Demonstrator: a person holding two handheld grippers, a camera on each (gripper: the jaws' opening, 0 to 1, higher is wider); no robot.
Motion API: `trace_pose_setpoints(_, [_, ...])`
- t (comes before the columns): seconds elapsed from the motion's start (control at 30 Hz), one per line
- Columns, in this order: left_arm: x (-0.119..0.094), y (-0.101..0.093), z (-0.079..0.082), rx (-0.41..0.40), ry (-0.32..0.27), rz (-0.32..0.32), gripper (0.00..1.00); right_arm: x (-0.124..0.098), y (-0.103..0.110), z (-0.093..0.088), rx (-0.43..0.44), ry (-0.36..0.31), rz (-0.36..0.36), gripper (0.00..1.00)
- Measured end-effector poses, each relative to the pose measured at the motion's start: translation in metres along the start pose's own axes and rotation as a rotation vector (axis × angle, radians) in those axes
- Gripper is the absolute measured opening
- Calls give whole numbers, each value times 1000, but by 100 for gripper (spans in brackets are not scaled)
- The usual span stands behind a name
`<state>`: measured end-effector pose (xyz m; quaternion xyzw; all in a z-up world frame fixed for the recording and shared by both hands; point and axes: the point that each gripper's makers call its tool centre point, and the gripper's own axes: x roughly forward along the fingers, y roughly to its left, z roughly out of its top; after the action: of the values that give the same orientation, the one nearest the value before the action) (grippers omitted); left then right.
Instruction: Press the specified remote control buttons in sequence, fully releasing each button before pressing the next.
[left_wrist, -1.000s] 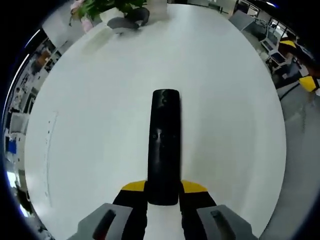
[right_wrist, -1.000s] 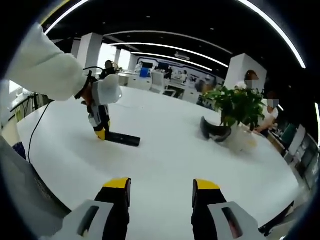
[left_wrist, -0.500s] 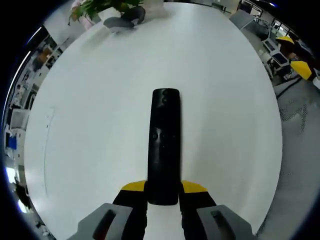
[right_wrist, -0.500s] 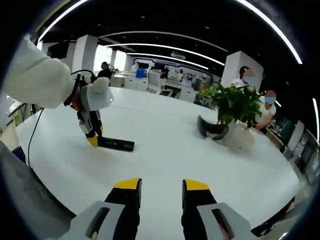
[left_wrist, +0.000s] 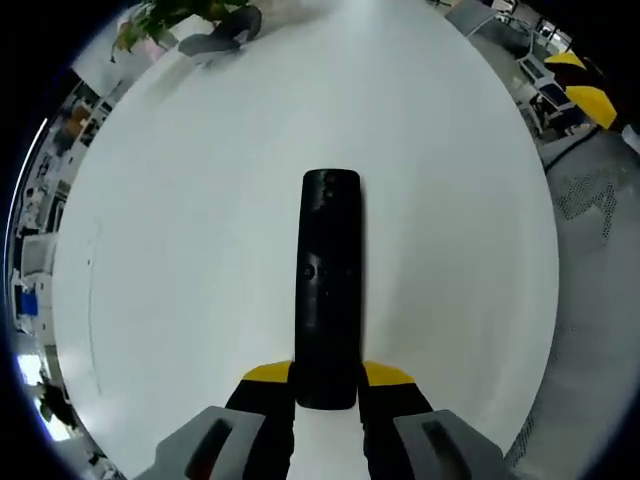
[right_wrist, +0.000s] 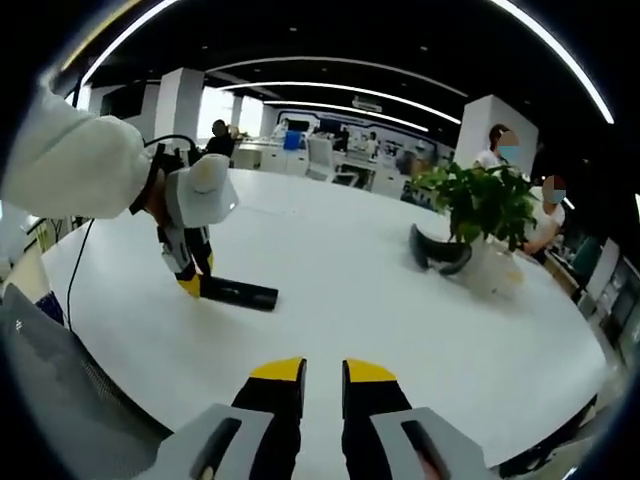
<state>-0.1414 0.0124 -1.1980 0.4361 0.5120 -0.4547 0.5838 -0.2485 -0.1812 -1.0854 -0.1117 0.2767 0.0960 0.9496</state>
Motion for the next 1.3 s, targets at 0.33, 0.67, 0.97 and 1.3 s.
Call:
trace_pose_setpoints(0.33, [-2, -25, -7, -8, 25, -14, 24, 1, 6, 0, -30, 10, 30, 5])
trace_pose_setpoints(0.67, [-4, -44, -14, -41, -9, -11, 24, 2, 11, -4, -71, 34, 40, 0])
trace_pose_setpoints(0.97, [-6, -66, -20, -26, -20, -13, 24, 2, 15, -7, -77, 52, 53, 0])
trace_pose_setpoints(1.3, [-6, -86, -25, -31, -13, -4, 24, 1, 14, -2, 5, 27, 67, 0])
